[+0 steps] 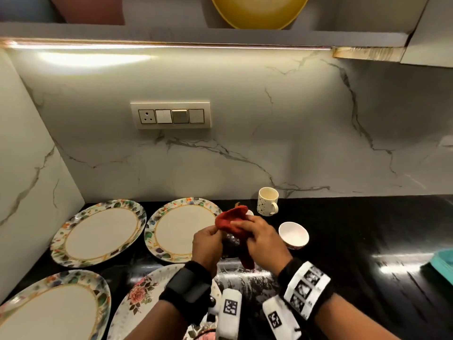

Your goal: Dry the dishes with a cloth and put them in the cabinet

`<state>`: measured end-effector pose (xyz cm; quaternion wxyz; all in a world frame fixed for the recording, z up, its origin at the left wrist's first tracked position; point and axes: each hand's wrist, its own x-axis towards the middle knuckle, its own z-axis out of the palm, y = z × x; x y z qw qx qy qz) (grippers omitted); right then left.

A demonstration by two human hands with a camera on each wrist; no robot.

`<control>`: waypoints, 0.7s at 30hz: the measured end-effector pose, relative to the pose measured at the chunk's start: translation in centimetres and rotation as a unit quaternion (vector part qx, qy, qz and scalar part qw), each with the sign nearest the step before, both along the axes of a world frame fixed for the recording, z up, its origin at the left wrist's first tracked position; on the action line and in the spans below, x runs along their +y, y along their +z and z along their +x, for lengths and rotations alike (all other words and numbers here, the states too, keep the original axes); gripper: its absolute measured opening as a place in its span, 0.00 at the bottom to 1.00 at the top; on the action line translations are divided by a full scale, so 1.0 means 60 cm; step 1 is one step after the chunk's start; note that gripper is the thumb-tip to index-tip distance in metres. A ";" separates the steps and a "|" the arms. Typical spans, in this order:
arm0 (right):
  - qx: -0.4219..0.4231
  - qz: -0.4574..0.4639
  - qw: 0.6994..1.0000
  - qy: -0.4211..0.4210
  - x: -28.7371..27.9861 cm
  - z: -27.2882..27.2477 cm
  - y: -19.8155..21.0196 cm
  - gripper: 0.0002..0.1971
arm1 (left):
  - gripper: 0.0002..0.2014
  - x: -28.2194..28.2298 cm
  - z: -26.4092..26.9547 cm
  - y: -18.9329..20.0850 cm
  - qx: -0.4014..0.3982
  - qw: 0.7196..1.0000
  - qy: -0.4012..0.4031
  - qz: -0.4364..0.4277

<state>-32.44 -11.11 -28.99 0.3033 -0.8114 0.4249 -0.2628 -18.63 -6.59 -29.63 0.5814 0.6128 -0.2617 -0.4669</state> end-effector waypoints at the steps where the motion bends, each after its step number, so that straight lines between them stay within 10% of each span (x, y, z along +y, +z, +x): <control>1: 0.002 -0.038 0.999 0.008 0.009 0.003 -0.009 0.27 | 0.10 -0.002 0.002 0.001 0.039 0.999 0.009 0.018; 10: 0.012 -0.193 0.979 0.068 -0.005 -0.084 -0.112 0.24 | 0.09 -0.009 0.029 0.009 0.240 0.966 0.037 0.092; 15: -0.091 -0.192 0.976 0.038 -0.046 -0.108 -0.021 0.24 | 0.09 -0.017 0.033 0.003 0.245 0.966 0.011 0.081; 21: 0.180 -0.215 0.941 0.192 -0.095 -0.067 0.055 0.31 | 0.13 -0.032 0.000 0.024 0.168 0.980 -0.096 0.046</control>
